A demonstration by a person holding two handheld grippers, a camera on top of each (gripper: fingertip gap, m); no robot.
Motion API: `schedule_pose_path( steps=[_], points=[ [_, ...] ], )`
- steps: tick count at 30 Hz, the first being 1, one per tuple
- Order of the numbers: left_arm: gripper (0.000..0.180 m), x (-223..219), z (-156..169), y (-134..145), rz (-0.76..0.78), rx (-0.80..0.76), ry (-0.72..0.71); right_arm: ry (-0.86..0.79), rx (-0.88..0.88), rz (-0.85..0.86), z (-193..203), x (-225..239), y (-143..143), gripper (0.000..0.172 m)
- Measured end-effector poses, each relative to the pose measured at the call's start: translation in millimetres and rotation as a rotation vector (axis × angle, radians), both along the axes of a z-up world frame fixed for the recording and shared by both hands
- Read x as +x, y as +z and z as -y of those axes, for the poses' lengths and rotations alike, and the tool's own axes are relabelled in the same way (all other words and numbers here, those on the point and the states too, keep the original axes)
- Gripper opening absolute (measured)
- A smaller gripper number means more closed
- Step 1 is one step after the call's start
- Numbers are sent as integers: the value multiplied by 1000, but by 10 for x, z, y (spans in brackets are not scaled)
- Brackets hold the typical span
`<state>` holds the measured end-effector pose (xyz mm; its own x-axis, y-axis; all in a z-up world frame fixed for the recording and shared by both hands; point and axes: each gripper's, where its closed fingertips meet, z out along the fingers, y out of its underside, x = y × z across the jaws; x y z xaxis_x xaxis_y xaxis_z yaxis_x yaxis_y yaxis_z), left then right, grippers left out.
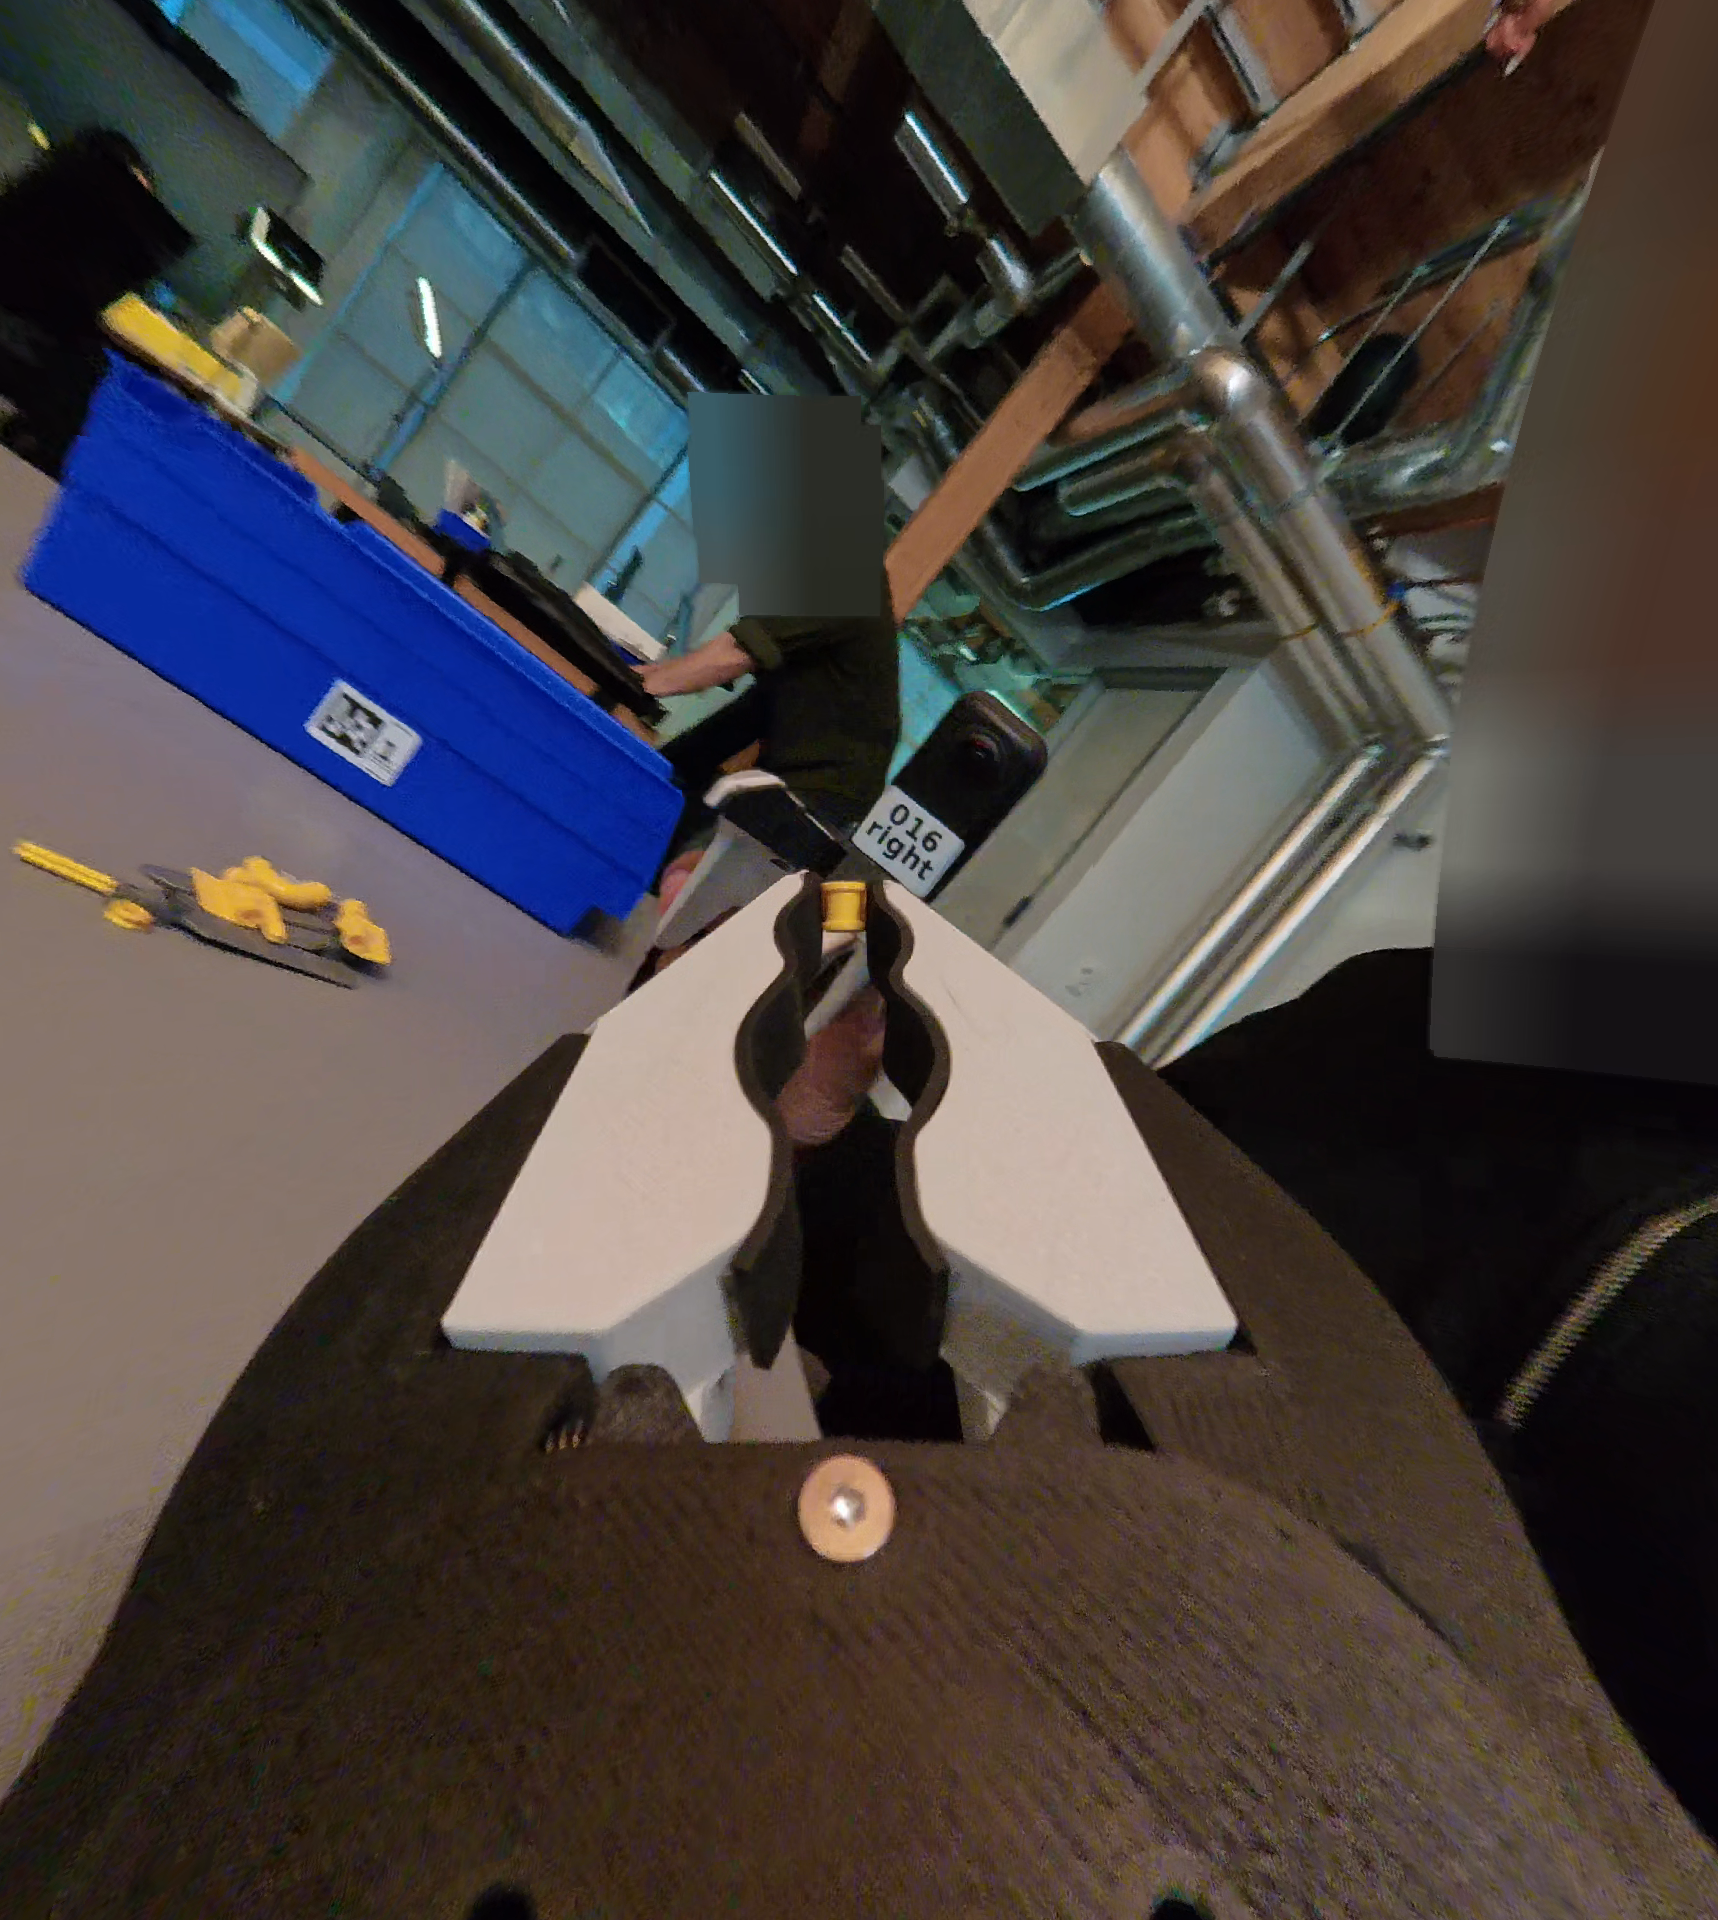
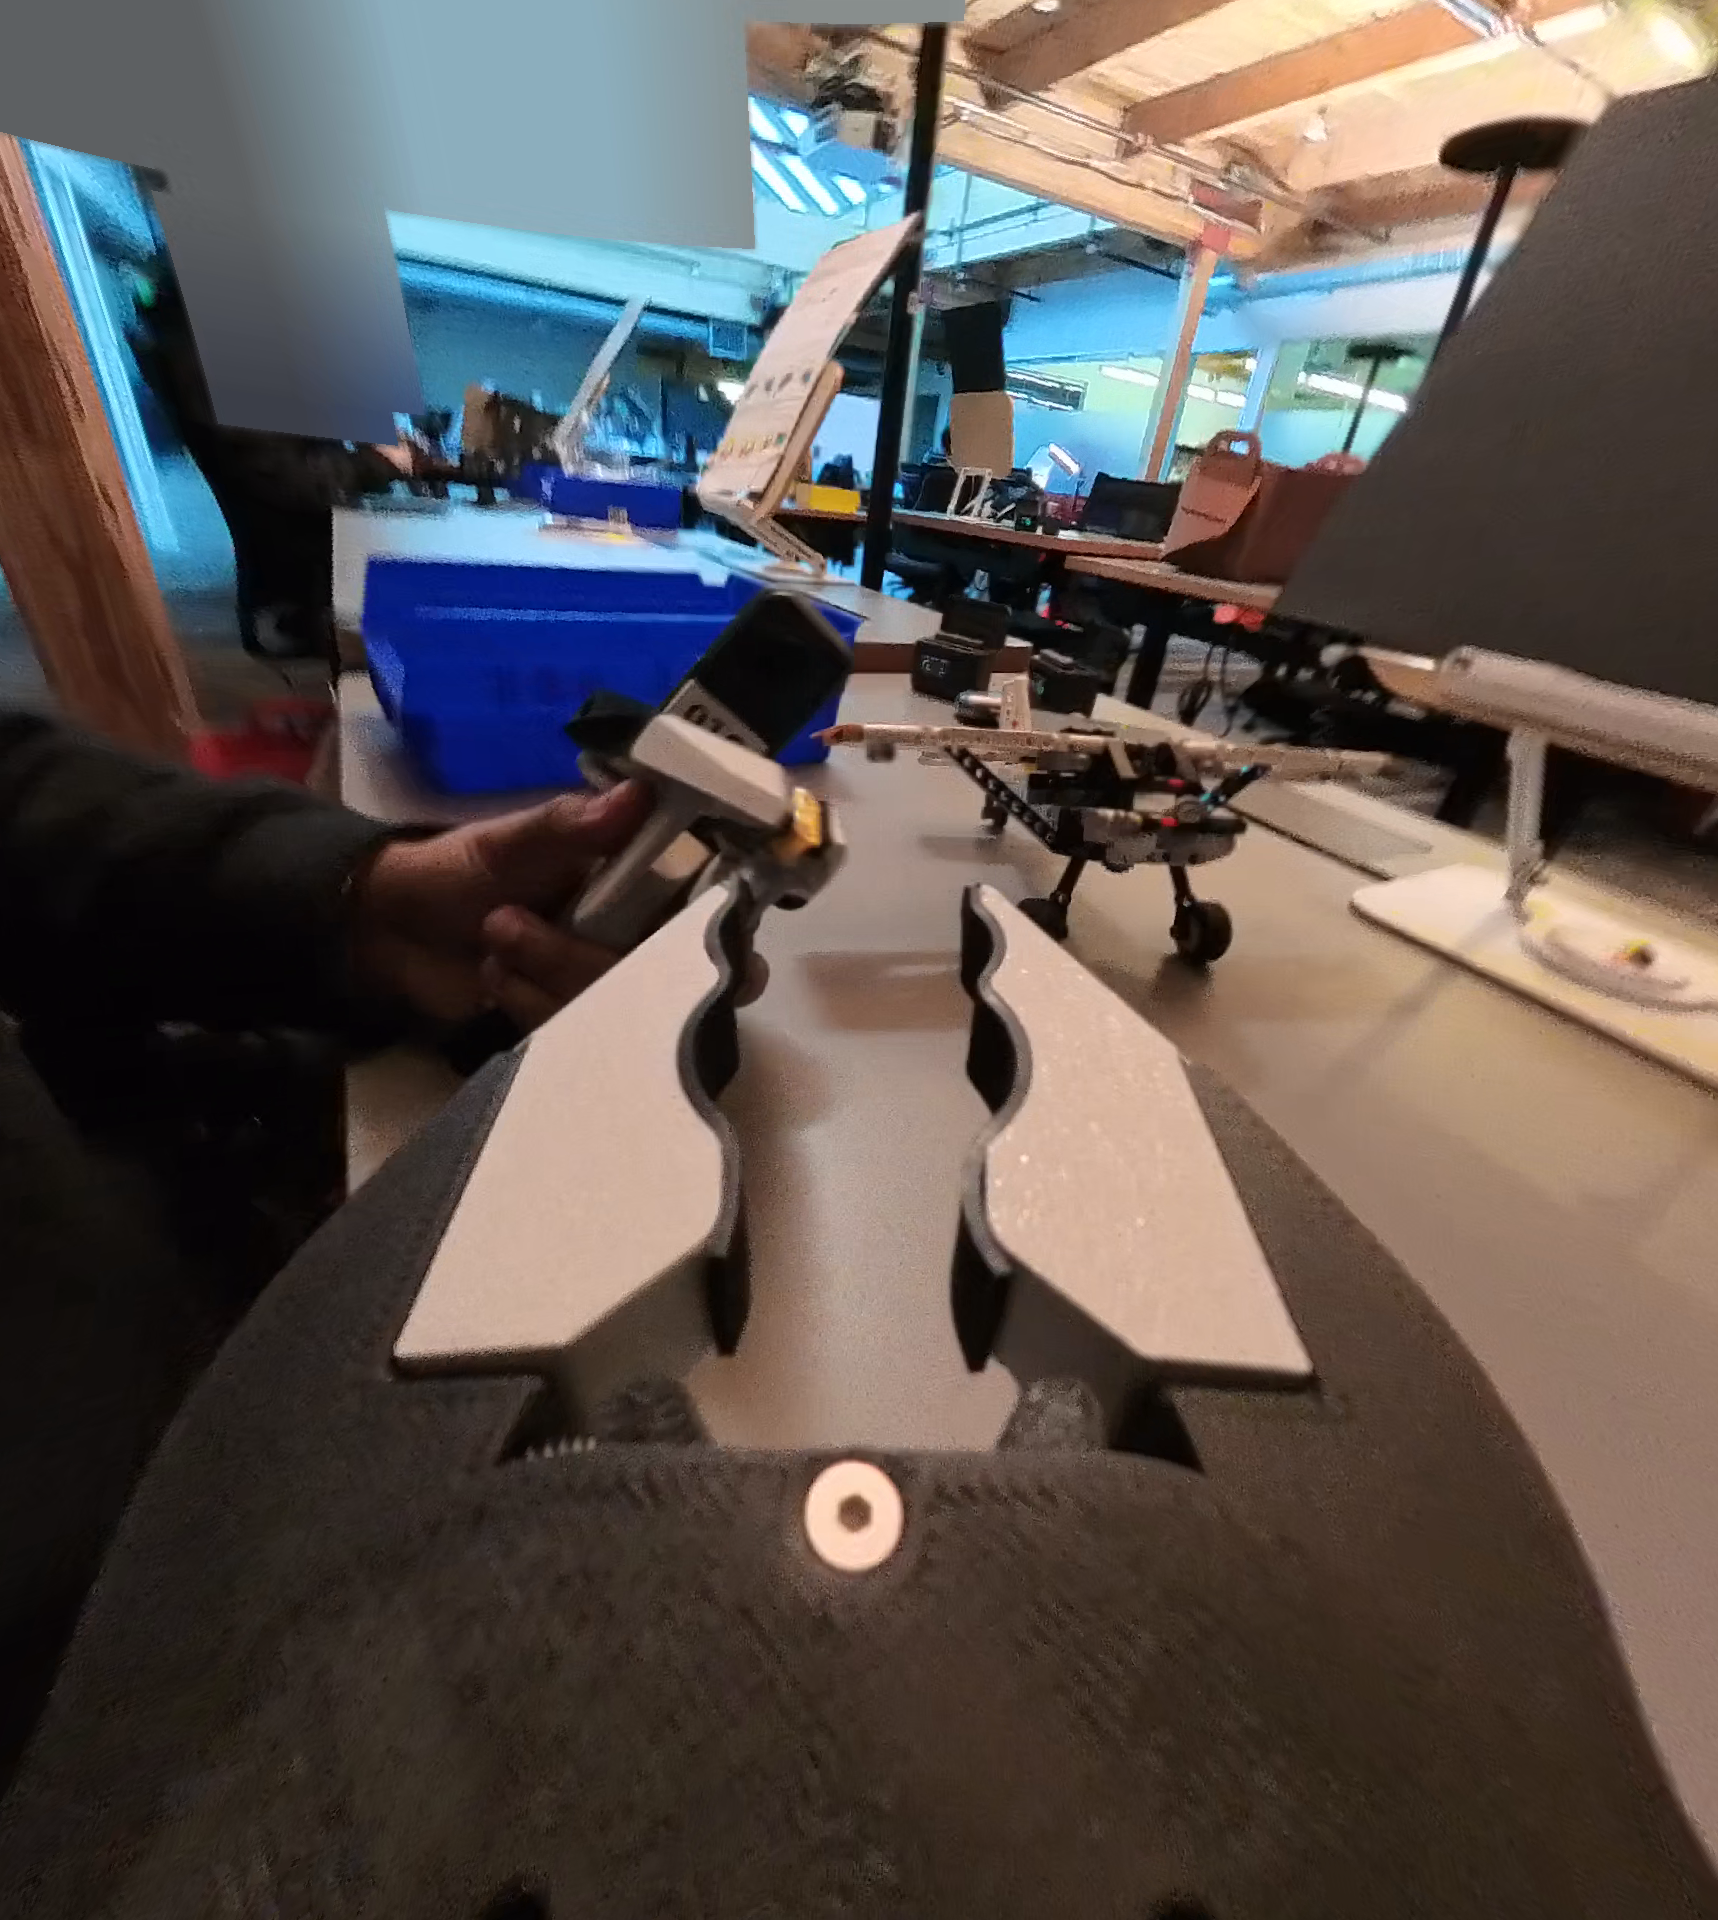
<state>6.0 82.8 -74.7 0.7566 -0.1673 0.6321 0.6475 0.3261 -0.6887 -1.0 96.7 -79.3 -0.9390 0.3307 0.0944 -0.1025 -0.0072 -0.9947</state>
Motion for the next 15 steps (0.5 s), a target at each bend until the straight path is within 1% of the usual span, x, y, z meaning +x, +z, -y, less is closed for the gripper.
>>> schedule_pose_path(
  steps=[3, 5, 9, 11, 13, 15],
  points=[
    [3, 55, -43, -25, 72, 25, -96, -35, 84, -159, 143, 124, -48, 38],
    [4, 94, -80, -53, 89, 12, -136, -59, 118, -215, 197, 154, -66, 36],
    [4, 111, -92, -71, 88, -1, -142, -122, 129, -324, 196, 155, -28, 28],
    [4, 112, -100, -84, 98, -3, -150, -167, 120, -404, 172, 153, 10, 18],
    [4, 118, -107, -81, 100, -2, -155, -195, 117, -493, 171, 173, 23, 14],
    [4, 112, -106, -85, 97, -6, -147, -218, 129, -567, 194, 199, 4, 6]
  ],
)
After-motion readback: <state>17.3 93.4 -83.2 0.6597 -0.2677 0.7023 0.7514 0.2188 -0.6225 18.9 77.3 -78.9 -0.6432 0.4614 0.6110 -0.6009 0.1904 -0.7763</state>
